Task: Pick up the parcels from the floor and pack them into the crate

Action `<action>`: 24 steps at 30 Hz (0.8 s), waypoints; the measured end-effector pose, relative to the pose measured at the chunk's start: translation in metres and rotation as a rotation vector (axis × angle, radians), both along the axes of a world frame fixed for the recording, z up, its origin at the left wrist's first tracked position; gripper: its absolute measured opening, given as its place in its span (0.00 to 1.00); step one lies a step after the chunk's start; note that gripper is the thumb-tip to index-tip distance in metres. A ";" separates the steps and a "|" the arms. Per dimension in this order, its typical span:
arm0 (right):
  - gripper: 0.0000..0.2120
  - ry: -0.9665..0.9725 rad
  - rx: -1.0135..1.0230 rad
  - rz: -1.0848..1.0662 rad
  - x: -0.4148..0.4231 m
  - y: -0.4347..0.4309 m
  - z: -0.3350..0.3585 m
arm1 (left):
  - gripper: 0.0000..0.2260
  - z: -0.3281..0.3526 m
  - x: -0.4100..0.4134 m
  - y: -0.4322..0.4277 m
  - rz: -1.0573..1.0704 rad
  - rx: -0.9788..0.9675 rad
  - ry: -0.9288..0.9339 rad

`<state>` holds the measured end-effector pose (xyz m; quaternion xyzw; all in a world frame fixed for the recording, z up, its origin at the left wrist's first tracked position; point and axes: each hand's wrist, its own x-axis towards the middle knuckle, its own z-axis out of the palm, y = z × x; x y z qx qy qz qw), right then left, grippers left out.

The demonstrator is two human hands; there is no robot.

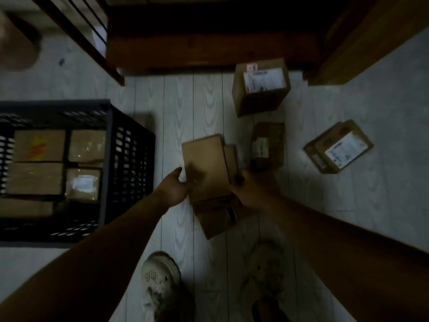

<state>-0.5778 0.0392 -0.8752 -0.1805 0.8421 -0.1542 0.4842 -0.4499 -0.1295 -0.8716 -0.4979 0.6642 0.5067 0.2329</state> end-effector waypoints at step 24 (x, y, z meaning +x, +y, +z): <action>0.28 -0.183 -0.219 -0.528 0.048 -0.019 0.136 | 0.27 0.124 0.031 0.013 0.385 0.120 0.268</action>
